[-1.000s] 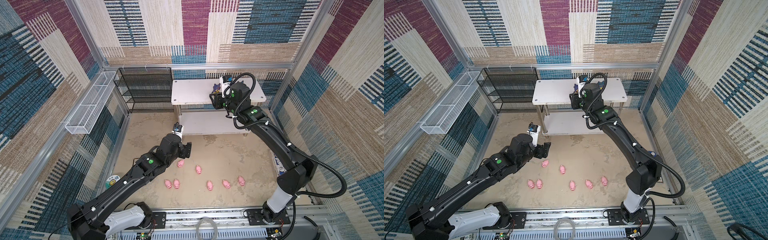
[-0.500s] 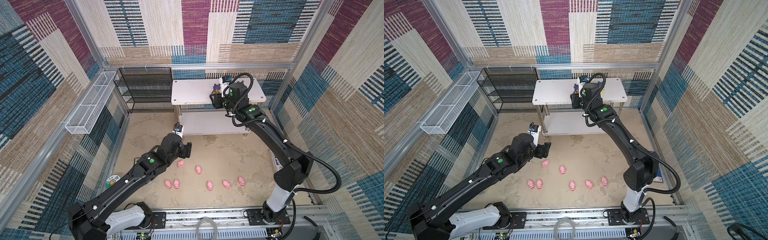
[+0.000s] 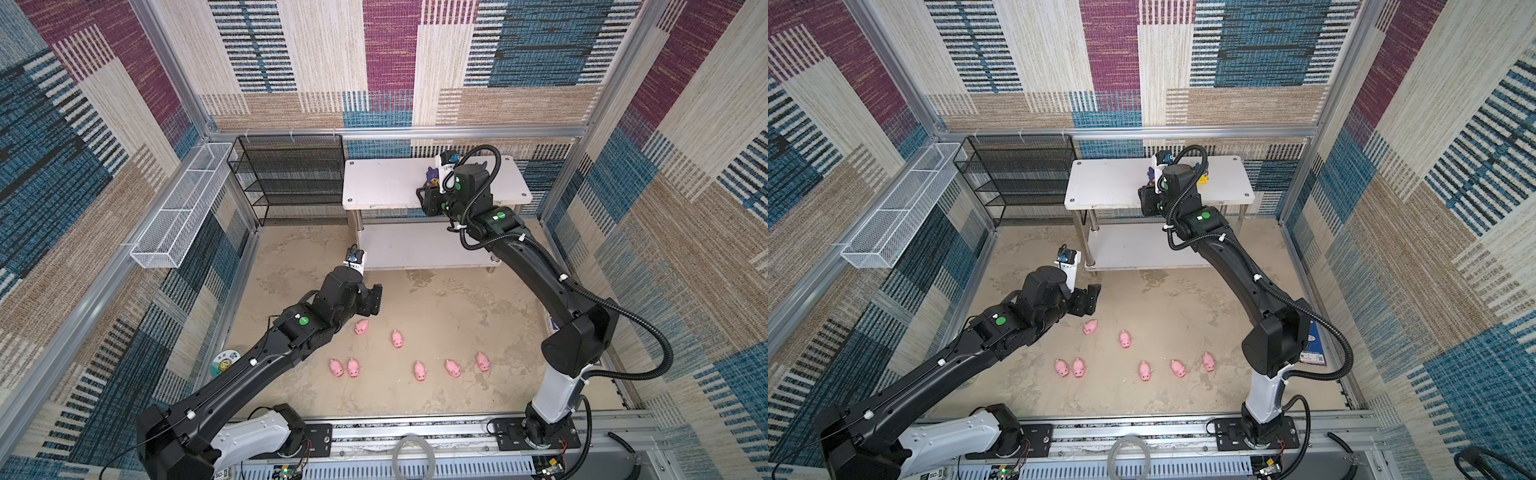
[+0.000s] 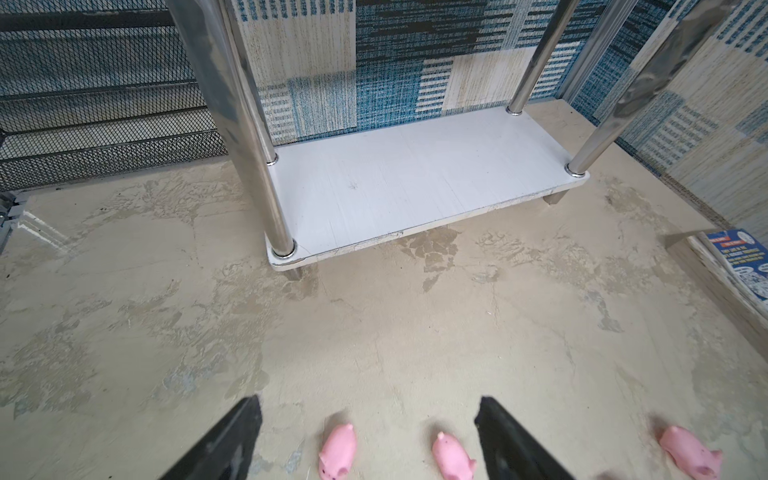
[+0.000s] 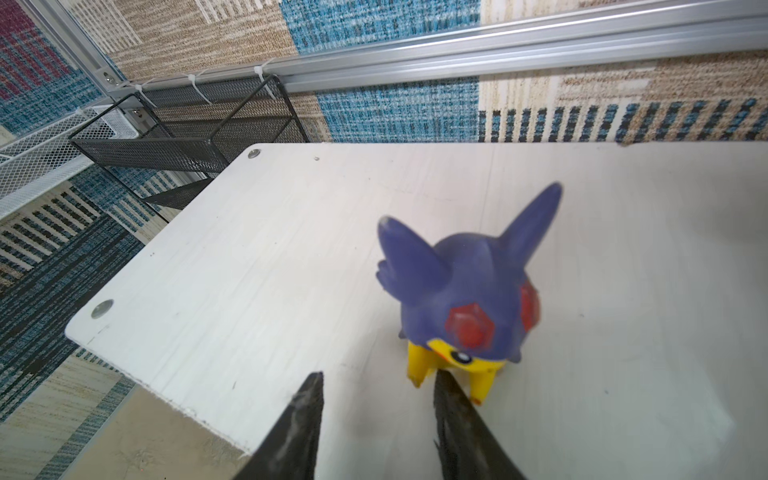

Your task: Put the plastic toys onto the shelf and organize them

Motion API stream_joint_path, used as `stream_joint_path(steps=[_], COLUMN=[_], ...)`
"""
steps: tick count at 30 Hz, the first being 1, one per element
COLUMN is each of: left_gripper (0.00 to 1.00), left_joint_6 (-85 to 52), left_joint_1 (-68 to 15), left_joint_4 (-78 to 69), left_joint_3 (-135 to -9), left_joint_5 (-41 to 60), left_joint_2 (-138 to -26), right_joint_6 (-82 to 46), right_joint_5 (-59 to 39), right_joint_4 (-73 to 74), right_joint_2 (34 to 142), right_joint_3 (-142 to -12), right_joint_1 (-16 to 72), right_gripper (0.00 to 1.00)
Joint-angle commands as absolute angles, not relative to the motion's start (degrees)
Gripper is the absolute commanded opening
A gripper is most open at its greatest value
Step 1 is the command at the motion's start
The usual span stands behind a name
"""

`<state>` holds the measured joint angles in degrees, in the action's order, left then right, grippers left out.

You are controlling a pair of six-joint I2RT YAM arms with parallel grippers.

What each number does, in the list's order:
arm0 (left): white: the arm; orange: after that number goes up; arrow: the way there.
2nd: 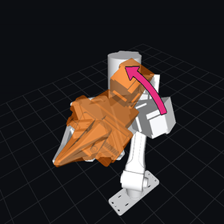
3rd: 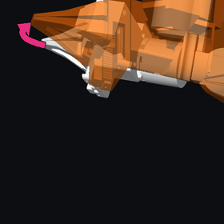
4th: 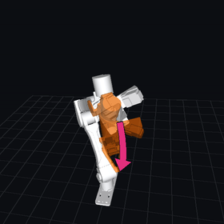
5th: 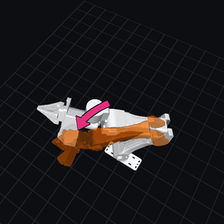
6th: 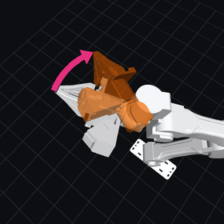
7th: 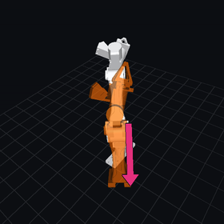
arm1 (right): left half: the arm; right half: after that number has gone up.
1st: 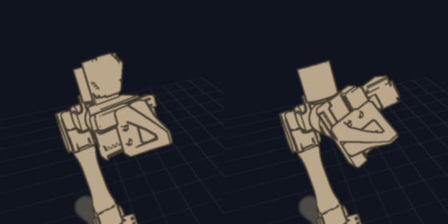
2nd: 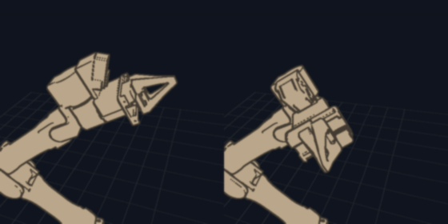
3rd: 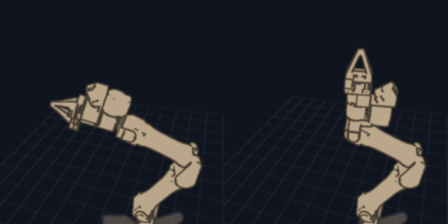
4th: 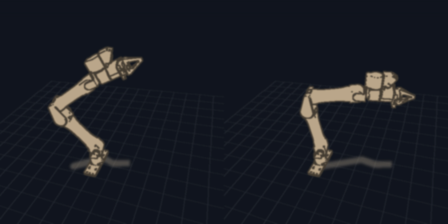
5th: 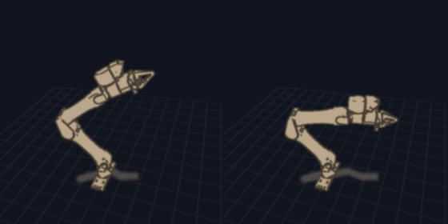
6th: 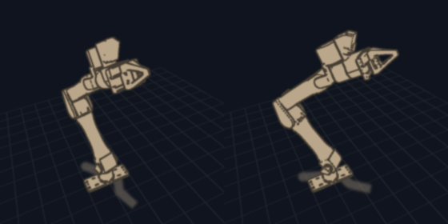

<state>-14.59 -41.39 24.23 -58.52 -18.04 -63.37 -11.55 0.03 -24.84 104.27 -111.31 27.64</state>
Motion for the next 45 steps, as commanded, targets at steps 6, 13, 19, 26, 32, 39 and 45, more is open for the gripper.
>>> stream_joint_path(steps=[6, 13, 19, 26, 32, 39, 45], left_gripper=[0.86, 0.87, 0.87, 0.87, 0.86, 0.86, 0.86], left_joint_6=[-13.2, -13.2, -13.3, -13.3, -13.3, -13.2, -13.3], left_joint_1=[-41.2, -41.2, -41.1, -41.0, -41.1, -41.1, -41.1], left_joint_4=[23.1, 23.1, 23.0, 22.8, 22.8, 22.8, 23.0], left_joint_3=[-58.2, -58.0, -57.8, -57.5, -57.4, -57.4, -57.7], left_joint_5=[-18.6, -18.5, -18.5, -18.6, -18.4, -18.1, -17.8], left_joint_2=[-63.2, -63.2, -63.0, -62.8, -62.8, -63.0, -63.2], right_joint_6=[-12.4, -12.5, -12.7, -12.7, -12.9, -12.9, -12.9], right_joint_5=[-0.6, -0.6, -0.8, -0.9, -0.7, -0.9, -1.2], right_joint_4=[-25.5, -25.9, -26.4, -27.2, -27.5, -27.8, -28.0], right_joint_2=[105.6, 106.1, 106.7, 107.8, 107.8, 107.4, 106.3], right_joint_3=[-112.9, -113.8, -114.4, -115.9, -116.1, -116.3, -115.9], right_joint_1=[27.6, 27.6, 27.6, 27.6, 27.6, 27.6, 27.6], right_gripper=[0.47, 0.47, 0.47, 0.47, 0.47, 0.48, 0.51])
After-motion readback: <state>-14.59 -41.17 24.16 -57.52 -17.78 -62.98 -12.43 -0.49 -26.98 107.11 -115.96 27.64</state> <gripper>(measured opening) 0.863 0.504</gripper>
